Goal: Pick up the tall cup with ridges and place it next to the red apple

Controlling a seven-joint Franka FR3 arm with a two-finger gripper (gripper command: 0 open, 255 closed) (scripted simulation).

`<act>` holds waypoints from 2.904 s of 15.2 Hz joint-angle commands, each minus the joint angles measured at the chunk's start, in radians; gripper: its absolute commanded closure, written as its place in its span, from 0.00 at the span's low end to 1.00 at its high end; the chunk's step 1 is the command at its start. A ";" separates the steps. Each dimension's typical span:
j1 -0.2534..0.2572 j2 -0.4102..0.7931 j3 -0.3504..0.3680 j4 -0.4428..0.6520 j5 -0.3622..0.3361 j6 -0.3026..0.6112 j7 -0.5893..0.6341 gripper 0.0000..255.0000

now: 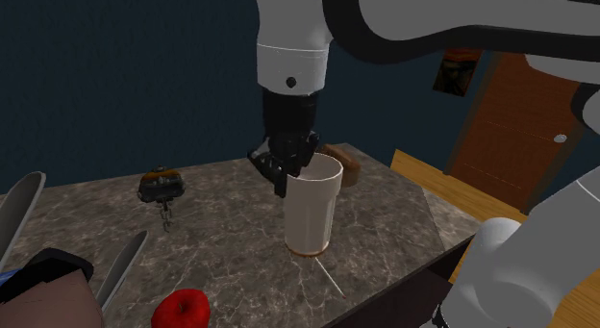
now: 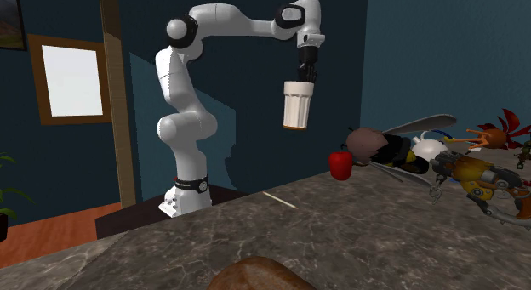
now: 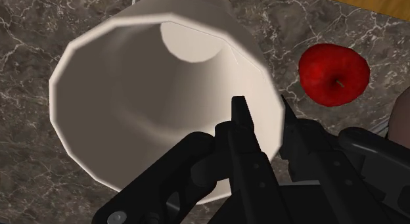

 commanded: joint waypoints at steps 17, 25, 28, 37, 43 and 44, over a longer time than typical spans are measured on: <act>0.028 0.088 0.109 -0.099 -0.014 0.183 0.132 1.00; 0.031 0.094 0.120 -0.202 -0.013 0.290 0.138 1.00; 0.032 0.100 0.125 -0.237 -0.015 0.330 0.142 1.00; 0.032 0.134 0.144 -0.331 -0.029 0.453 0.161 1.00; 0.030 0.170 0.158 -0.384 -0.048 0.535 0.181 1.00; 0.029 0.177 0.160 -0.392 -0.052 0.549 0.185 1.00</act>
